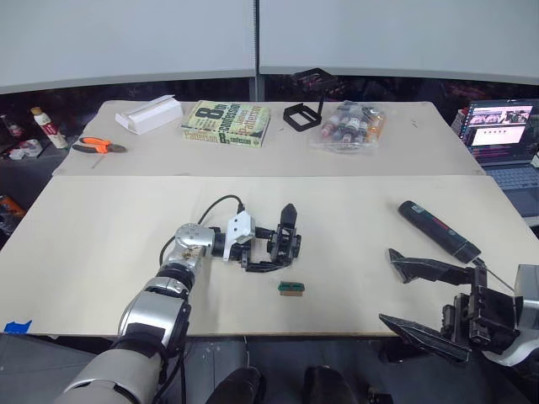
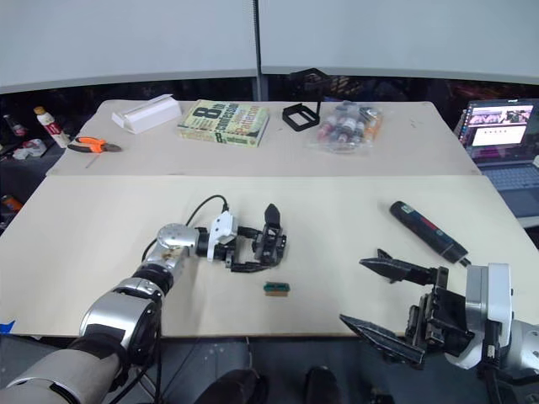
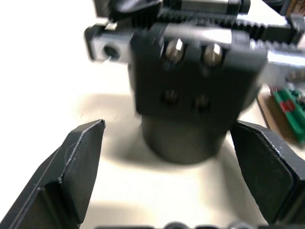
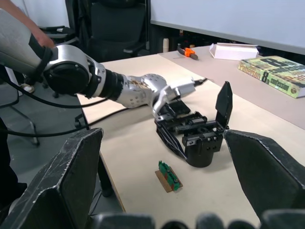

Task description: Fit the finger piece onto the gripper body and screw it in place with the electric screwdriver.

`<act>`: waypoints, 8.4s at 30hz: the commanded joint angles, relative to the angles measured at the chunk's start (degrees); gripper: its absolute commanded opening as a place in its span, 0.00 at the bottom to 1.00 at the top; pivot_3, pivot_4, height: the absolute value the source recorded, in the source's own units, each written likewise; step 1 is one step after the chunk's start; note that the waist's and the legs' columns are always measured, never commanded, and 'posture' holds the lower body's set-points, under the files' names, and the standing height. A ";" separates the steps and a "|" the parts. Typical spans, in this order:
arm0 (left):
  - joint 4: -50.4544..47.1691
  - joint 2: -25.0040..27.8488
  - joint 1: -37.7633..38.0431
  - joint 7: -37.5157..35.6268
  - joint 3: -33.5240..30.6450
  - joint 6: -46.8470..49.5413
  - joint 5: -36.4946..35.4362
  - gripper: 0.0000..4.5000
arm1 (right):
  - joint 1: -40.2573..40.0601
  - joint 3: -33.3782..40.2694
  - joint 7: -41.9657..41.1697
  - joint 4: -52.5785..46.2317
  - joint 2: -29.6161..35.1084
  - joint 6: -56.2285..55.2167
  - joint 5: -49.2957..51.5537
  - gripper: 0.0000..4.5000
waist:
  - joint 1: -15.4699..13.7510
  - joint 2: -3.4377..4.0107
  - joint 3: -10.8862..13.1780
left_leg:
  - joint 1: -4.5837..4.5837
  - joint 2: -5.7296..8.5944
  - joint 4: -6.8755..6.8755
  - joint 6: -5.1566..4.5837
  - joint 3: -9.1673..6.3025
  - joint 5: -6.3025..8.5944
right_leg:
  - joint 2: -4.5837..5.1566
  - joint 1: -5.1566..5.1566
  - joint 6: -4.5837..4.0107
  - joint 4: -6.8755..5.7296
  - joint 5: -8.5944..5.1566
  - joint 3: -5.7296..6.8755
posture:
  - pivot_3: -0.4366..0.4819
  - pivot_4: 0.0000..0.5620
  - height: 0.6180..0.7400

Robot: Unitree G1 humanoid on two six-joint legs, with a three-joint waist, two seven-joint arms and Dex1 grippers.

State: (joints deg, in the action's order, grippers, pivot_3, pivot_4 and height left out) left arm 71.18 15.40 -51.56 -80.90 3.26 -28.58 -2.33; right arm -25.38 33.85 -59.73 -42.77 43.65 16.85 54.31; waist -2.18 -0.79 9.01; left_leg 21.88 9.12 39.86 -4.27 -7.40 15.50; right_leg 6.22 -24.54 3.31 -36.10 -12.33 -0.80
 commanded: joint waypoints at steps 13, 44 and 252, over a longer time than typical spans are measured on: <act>-40.08 11.92 20.96 -6.38 -8.15 14.15 -17.37 0.99 | 7.14 5.49 6.87 11.25 16.12 17.75 1.68 1.00 | 0.87 0.04 -0.01 | 0.05 -0.03 -0.05 0.00 0.00 0.01 | 0.21 -0.07 -0.01 0.03 0.00 -0.04 | 0.48 0.27 1.00; -94.05 23.54 49.79 12.43 -15.04 45.80 -39.08 1.00 | 55.96 -52.45 9.66 42.51 20.40 47.51 -32.30 0.65 | 1.32 0.23 -0.10 | 0.23 -0.07 -0.14 0.37 0.06 0.04 | 0.23 -0.45 -0.10 0.07 0.01 -0.07 | 0.48 0.27 1.00; -27.45 2.21 11.47 5.95 5.85 12.89 -4.09 0.51 | 54.36 -48.31 -4.02 39.83 -17.81 4.35 -34.47 0.10 | 1.67 0.26 -0.12 | 0.43 0.04 0.01 0.21 0.05 -0.13 | 0.02 -0.65 -0.11 -0.20 0.05 -0.01 | 0.48 0.27 1.00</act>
State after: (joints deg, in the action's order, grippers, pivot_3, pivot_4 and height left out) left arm 45.15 16.89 -40.27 -75.37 8.95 -15.07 -6.91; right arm 29.39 -13.34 -63.03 -2.12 24.90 19.36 19.96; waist -0.51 -0.53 8.89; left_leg 22.31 9.17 39.87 -4.06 -7.35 15.37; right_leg 6.23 -25.19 3.21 -36.30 -12.28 -0.81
